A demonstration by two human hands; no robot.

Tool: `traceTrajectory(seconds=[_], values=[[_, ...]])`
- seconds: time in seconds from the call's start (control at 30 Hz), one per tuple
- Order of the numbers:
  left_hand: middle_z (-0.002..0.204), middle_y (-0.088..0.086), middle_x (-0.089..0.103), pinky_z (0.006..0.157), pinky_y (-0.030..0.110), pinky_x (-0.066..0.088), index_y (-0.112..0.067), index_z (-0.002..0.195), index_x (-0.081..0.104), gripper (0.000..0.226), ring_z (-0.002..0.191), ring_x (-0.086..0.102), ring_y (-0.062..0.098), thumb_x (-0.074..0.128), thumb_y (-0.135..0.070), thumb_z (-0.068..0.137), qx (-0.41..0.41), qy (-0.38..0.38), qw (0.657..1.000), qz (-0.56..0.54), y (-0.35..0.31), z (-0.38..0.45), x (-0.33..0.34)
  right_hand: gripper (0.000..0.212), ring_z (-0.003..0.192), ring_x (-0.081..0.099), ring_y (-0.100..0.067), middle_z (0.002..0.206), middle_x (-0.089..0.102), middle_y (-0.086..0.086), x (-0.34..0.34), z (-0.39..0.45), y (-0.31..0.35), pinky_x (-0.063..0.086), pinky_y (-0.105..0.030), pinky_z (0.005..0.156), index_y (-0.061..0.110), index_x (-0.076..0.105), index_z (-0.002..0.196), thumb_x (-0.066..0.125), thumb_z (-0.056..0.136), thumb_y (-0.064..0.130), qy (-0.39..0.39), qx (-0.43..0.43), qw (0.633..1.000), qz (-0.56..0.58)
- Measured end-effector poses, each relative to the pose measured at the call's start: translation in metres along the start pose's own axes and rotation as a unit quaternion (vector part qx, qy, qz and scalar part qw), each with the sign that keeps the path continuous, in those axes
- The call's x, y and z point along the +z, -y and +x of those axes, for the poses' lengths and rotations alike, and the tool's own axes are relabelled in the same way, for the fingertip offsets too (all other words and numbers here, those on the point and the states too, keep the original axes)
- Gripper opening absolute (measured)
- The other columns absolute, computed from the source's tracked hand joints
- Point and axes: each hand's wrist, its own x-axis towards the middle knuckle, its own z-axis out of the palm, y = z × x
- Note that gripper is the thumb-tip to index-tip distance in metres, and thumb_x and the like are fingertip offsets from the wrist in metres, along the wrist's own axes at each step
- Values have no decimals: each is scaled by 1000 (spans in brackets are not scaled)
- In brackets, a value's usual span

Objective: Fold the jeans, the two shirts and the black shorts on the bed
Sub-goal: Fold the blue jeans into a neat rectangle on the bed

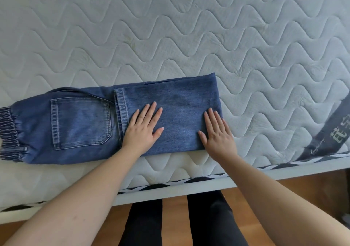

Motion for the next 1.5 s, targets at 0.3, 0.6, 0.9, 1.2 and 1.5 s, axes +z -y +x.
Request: traceTrajectory(seconds=[0.3, 0.6, 0.9, 1.2, 1.5], values=[[165, 4, 12, 120, 45, 21, -19, 157, 21, 61, 151, 16, 20, 25, -46, 102, -97, 9, 995, -22, 36, -26, -13, 66, 149, 18, -24, 162, 18, -7, -9, 1, 27, 10, -37, 121, 10, 23, 154, 31, 99, 44, 0, 46, 999, 20], [122, 6, 54, 85, 29, 48, -11, 129, 52, 52, 93, 62, 21, 75, -28, 85, -452, -101, 788, -406, 52, -15, -58, 54, 151, 11, -19, 162, 19, -2, -26, 33, 123, 10, -35, 122, 13, 23, 155, 33, 104, 30, 2, -57, 990, 130], [83, -8, 61, 71, 27, 46, -16, 102, 67, 22, 82, 60, 15, 70, -35, 90, -401, 48, 809, -426, 80, -6, -69, 52, 149, 12, -12, 162, 20, 2, -47, 70, 212, 13, -26, 119, 16, 22, 155, 31, 104, 13, 68, -102, 958, 260], [98, -3, 59, 81, 21, 45, -16, 115, 66, 25, 85, 56, 10, 67, -15, 90, -341, -121, 829, -426, 138, -76, -71, 45, 111, 58, -8, 131, 59, 6, -62, 102, 252, 40, -32, 104, 28, 50, 141, 39, 99, 15, 149, 179, 757, 611], [117, 11, 60, 91, 44, 46, -10, 121, 60, 35, 107, 57, 31, 66, -15, 87, -417, -229, 842, -254, 238, -128, -63, 11, 85, 63, -20, 91, 64, -10, -58, 130, 258, 55, -28, 82, 9, 60, 100, 49, 101, 10, 104, 241, 648, 715]])
